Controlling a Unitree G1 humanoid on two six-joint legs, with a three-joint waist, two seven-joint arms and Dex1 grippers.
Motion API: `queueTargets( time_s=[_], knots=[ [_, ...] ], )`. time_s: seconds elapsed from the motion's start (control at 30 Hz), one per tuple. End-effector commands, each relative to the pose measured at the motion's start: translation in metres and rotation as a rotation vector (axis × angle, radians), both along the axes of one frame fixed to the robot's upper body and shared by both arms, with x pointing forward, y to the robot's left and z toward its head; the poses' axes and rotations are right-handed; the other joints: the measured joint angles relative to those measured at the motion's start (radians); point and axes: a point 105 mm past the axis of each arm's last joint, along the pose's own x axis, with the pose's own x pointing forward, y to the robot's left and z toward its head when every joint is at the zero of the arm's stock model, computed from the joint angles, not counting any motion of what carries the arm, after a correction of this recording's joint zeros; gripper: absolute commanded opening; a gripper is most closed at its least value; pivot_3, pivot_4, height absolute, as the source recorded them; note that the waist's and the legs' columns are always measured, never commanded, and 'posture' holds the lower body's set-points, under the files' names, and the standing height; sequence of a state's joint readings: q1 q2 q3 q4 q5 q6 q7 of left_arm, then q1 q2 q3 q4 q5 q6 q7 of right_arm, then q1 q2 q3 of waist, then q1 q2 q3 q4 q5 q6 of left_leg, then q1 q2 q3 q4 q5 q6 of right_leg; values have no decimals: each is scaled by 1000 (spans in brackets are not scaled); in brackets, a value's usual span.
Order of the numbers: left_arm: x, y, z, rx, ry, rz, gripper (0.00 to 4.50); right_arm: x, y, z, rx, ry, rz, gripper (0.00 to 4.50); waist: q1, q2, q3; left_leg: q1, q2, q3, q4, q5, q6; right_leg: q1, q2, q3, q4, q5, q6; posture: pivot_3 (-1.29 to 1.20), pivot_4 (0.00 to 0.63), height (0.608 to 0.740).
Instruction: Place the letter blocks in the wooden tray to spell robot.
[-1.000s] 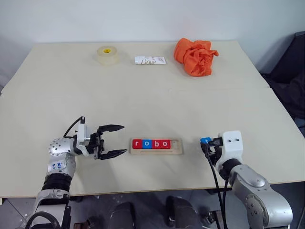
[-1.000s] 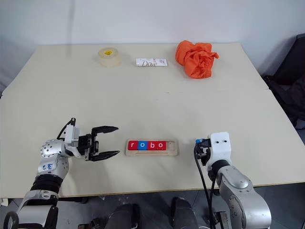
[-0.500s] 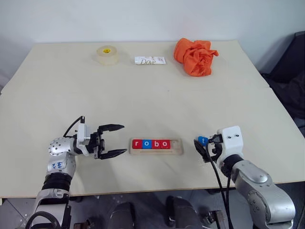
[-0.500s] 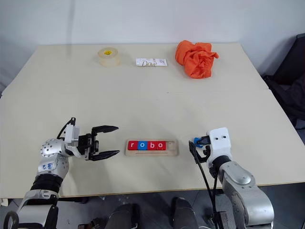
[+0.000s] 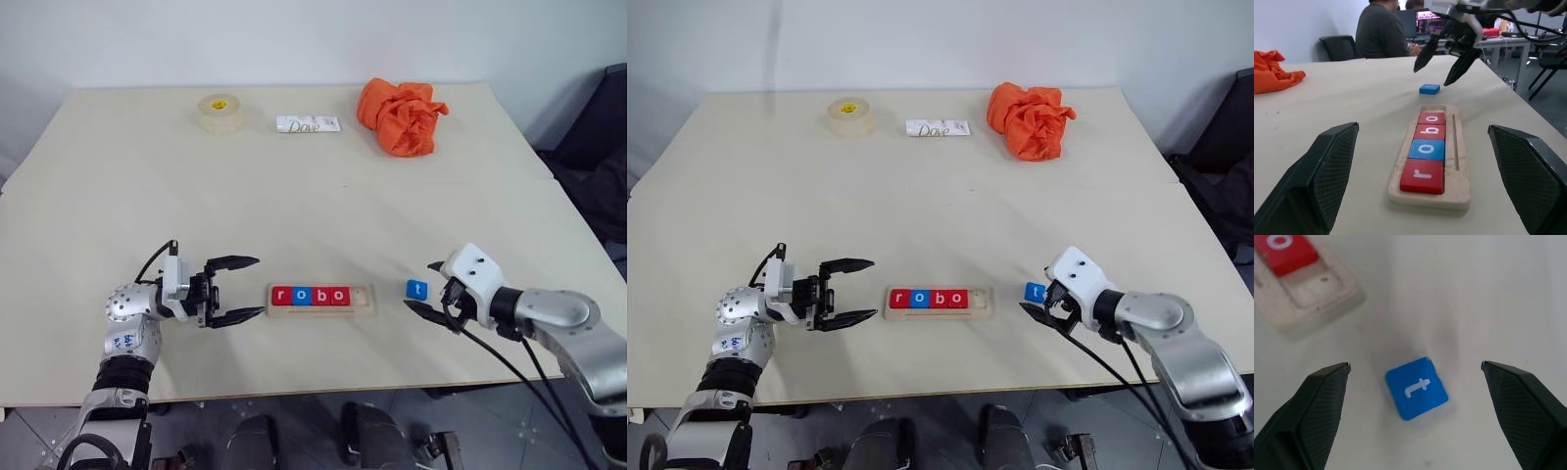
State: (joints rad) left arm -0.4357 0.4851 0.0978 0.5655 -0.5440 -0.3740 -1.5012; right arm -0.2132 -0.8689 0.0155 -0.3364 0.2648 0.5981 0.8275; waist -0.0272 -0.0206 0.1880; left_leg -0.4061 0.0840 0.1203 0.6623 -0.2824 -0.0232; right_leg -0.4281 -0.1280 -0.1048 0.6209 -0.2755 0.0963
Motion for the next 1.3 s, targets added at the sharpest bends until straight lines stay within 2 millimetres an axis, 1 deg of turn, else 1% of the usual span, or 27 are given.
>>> queueTargets(
  time_s=[0.03,0.13,0.23,0.27,0.33,0.47,0.57,0.67,0.8,0.93,1.07,1.3],
  knots=[
    [-9,2,-1,21,-27,-30,4500,4,-5,-1,-54,27,89,4485,-1,0,0,0,0,0,0,0,0,0,0,0,0,0,0,0,150,740],
    [-12,4,-2,20,-28,-15,4500,12,-13,-7,-97,60,114,4485,0,0,0,0,0,1,1,0,0,0,-1,0,0,0,0,0,150,740],
    [-14,5,-2,18,-29,-2,4500,18,-16,-11,-114,75,129,4485,0,0,0,0,0,1,1,0,0,0,-1,0,0,0,0,0,150,740],
    [-15,5,-2,18,-30,1,4500,20,-17,-12,-117,79,131,4311,0,0,0,0,0,1,1,0,0,0,-1,0,0,0,0,0,150,740],
    [-17,6,-3,18,-29,6,4500,22,-19,-14,-126,85,130,3881,0,0,0,0,0,1,2,0,0,0,-1,0,0,0,0,0,150,740],
    [-20,8,-3,18,-28,19,4500,24,-18,-16,-132,91,146,2524,1,0,0,0,0,1,2,0,0,0,-1,0,1,0,0,0,150,740],
    [-22,10,-3,19,-26,23,4500,24,-16,-14,-138,81,155,1513,1,0,0,0,0,1,3,0,0,0,-1,0,1,0,0,0,150,740],
    [-23,11,-3,20,-25,25,4500,25,-13,-7,-146,55,172,1471,1,0,0,0,0,1,3,0,0,0,-1,0,1,0,1,0,150,740],
    [-20,11,-3,22,-25,27,4500,24,9,12,-117,15,240,1471,1,0,0,0,0,1,3,0,0,0,-1,0,1,0,1,0,150,740],
    [-16,8,-2,19,-31,25,4500,23,31,23,-103,38,263,1471,-1,0,0,0,0,1,2,0,-1,0,-1,0,2,0,0,0,150,740],
    [-15,7,-1,14,-35,25,4500,20,51,28,-115,75,296,1471,0,0,0,0,0,1,2,0,-1,-1,-1,0,2,0,0,0,150,740],
    [-17,7,-3,9,-39,41,4500,12,74,29,-165,99,403,1471,1,0,0,-1,0,1,2,0,0,0,-1,0,1,0,0,0,150,740]
  ],
)
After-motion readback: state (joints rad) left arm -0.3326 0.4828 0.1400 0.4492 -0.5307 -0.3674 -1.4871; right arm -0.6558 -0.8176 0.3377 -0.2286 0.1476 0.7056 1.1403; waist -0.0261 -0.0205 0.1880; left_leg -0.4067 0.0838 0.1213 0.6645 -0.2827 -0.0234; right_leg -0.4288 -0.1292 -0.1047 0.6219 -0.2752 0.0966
